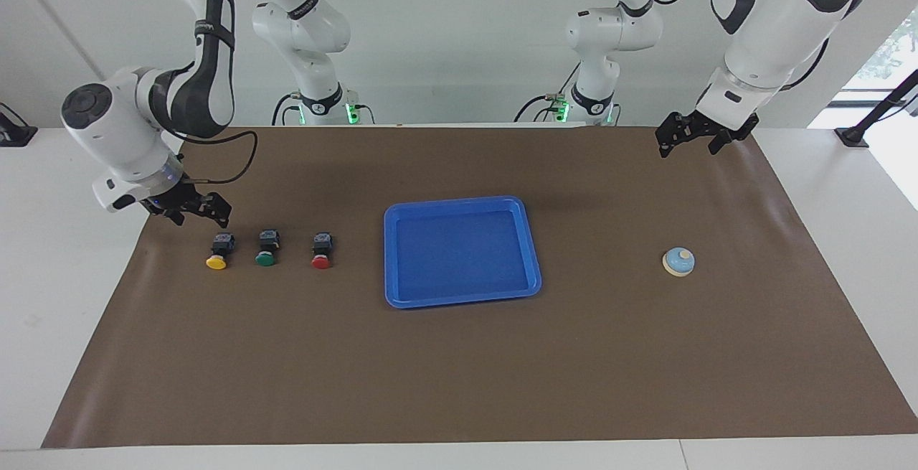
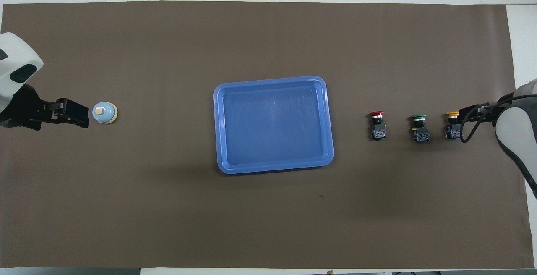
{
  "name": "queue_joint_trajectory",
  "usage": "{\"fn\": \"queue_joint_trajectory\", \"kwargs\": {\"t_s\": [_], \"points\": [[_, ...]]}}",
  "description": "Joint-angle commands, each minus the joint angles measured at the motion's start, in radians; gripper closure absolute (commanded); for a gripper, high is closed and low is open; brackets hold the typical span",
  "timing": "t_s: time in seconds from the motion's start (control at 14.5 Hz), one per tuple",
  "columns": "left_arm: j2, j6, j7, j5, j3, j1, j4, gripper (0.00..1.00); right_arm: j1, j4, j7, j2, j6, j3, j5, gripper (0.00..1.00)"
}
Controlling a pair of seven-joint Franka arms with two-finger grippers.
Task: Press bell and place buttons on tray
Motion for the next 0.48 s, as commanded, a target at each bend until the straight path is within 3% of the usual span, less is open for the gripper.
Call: {"fn": "queue_joint_trajectory", "kwargs": {"t_s": [0.0, 0.41], "points": [[0.011, -0.038, 0.005, 0.002, 0.010, -0.004, 0.032, 0.00, -0.010, -0.087, -0.005, -0.024, 0.057, 0.009, -0.001, 0.00], [0.011, -0.024, 0.002, 0.002, 0.012, -0.003, 0.032, 0.00, -0.010, -0.164, 0.014, -0.010, 0.207, 0.009, -0.047, 0.00]]}}
